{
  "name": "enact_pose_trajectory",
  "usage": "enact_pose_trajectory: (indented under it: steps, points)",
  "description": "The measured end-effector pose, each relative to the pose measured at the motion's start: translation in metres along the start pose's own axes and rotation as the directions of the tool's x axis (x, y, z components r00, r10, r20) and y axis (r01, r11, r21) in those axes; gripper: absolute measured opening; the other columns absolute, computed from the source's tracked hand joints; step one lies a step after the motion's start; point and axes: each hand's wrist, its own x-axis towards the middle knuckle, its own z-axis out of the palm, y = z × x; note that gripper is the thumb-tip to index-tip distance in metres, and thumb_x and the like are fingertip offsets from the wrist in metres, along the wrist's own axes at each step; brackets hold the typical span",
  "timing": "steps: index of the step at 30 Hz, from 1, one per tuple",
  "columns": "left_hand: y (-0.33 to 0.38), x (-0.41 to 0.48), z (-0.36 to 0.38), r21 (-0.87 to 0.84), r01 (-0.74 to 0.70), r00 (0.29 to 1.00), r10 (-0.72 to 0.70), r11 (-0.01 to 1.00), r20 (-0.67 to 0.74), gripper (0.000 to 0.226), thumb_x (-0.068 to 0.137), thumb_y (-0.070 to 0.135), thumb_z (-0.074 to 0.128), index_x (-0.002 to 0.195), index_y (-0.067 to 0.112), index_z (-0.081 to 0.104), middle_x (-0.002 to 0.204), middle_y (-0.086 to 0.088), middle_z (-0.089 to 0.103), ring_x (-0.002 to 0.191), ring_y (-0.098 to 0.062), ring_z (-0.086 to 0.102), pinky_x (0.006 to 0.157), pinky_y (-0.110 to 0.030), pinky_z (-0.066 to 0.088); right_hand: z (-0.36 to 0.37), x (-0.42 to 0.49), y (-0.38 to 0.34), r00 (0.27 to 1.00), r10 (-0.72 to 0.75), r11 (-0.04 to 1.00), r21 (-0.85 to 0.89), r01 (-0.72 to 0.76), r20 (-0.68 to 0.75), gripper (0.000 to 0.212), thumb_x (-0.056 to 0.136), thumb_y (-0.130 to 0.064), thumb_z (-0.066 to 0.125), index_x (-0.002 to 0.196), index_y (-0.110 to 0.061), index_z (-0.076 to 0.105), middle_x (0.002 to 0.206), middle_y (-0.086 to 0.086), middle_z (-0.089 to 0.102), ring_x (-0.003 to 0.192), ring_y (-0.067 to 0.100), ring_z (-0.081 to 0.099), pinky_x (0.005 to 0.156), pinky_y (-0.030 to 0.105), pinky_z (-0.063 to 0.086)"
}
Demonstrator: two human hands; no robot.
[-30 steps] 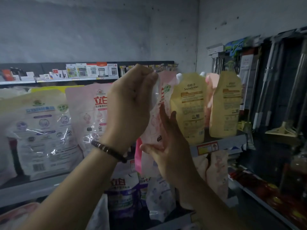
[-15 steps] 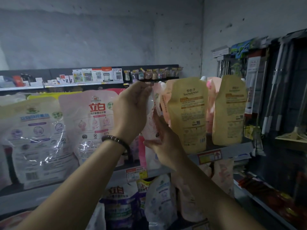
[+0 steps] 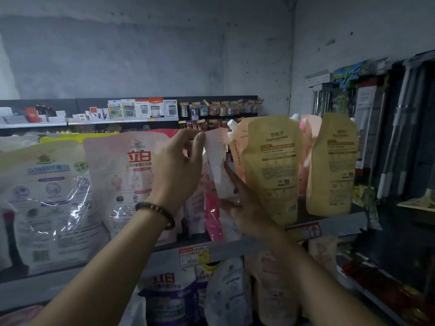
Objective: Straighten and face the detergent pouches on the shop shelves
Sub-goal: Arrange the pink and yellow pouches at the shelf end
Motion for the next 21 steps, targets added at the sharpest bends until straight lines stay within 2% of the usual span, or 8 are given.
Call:
enact_pose_trajectory:
  steps: [3,5,6,9,11,15,18,21]
  points:
    - [-0.014,-0.013,-0.006,0.093,-0.065,0.996,0.071,0.993,-0.061,0.021,0.107,0.032,0.062,0.12,0.017,0.069,0.101,0.003,0.063,0.069,-0.006,0.06,0.061,-0.015,0.044,0.001,-0.001,0.001,0.999,0.013,1.0,0.011,-0.013,-0.034,0.087,0.1,-0.01,0.072,0.167,-0.038,0.023,0.146,-0.038,0.042,0.132,-0.02,0.047,0.106,0.013,0.047]
    - [-0.022,-0.023,-0.007,0.194,-0.072,0.997,0.068,0.978,0.026,0.029,0.102,0.03,0.068,0.127,0.016,0.065,0.113,-0.002,0.059,0.074,-0.016,0.059,0.064,-0.017,0.045,0.002,-0.005,-0.003,0.998,0.045,0.999,0.015,-0.045,-0.053,0.077,0.101,-0.02,0.072,0.161,-0.042,0.028,0.146,-0.032,0.049,0.138,-0.003,0.052,0.112,0.023,0.048]
    - [-0.027,-0.027,-0.006,0.259,-0.068,0.995,0.048,0.964,0.086,0.034,0.101,0.031,0.069,0.13,0.015,0.063,0.119,-0.006,0.06,0.08,-0.019,0.061,0.065,-0.021,0.05,0.003,-0.008,-0.005,0.996,0.055,0.998,-0.015,-0.056,-0.072,0.075,0.101,-0.028,0.072,0.161,-0.04,0.029,0.147,-0.03,0.05,0.137,-0.005,0.051,0.112,0.024,0.046]
    - [-0.032,-0.035,-0.003,0.424,-0.039,0.974,-0.06,0.905,0.217,0.043,0.102,0.043,0.062,0.133,0.013,0.06,0.126,-0.01,0.062,0.092,-0.026,0.067,0.07,-0.036,0.058,0.008,-0.021,-0.009,0.986,0.055,0.998,-0.024,-0.06,-0.155,0.053,0.098,-0.025,0.075,0.137,-0.039,0.043,0.122,-0.034,0.054,0.106,-0.031,0.052,0.088,0.002,0.044]
    - [-0.033,-0.035,0.0,0.494,-0.017,0.961,-0.122,0.869,0.248,0.041,0.104,0.047,0.06,0.124,0.012,0.063,0.117,-0.01,0.064,0.088,-0.028,0.066,0.066,-0.033,0.049,0.013,-0.03,-0.004,0.977,0.06,0.998,0.01,-0.059,-0.207,0.049,0.094,-0.014,0.08,0.123,-0.04,0.051,0.107,-0.027,0.065,0.097,-0.023,0.062,0.076,0.002,0.049]
    - [-0.034,-0.031,0.008,0.537,-0.049,0.966,-0.095,0.842,0.238,0.039,0.105,0.05,0.057,0.108,0.014,0.071,0.103,-0.007,0.064,0.073,-0.018,0.053,0.06,-0.028,0.043,0.028,-0.045,0.007,0.963,0.073,0.997,-0.012,-0.079,-0.261,0.076,0.078,-0.029,0.093,0.139,-0.041,0.05,0.112,-0.018,0.07,0.103,0.001,0.071,0.078,0.018,0.059]
    - [-0.04,-0.025,0.015,0.557,-0.093,0.977,-0.033,0.825,0.212,0.043,0.108,0.046,0.052,0.091,0.013,0.072,0.092,-0.004,0.063,0.064,-0.019,0.054,0.053,-0.028,0.042,0.04,-0.041,0.017,0.949,0.145,0.979,-0.098,-0.178,-0.28,0.125,0.061,-0.059,0.094,0.161,-0.039,0.022,0.148,-0.005,0.055,0.138,0.018,0.056,0.105,0.044,0.057]
    - [-0.043,-0.02,0.019,0.558,-0.103,0.987,0.016,0.823,0.158,0.044,0.11,0.043,0.048,0.082,0.015,0.067,0.079,0.002,0.058,0.056,-0.019,0.049,0.048,-0.023,0.028,0.046,-0.032,0.021,0.939,0.145,0.963,-0.172,-0.206,-0.311,0.136,0.067,-0.053,0.091,0.165,-0.039,-0.004,0.161,-0.001,0.042,0.148,0.026,0.045,0.112,0.052,0.051]
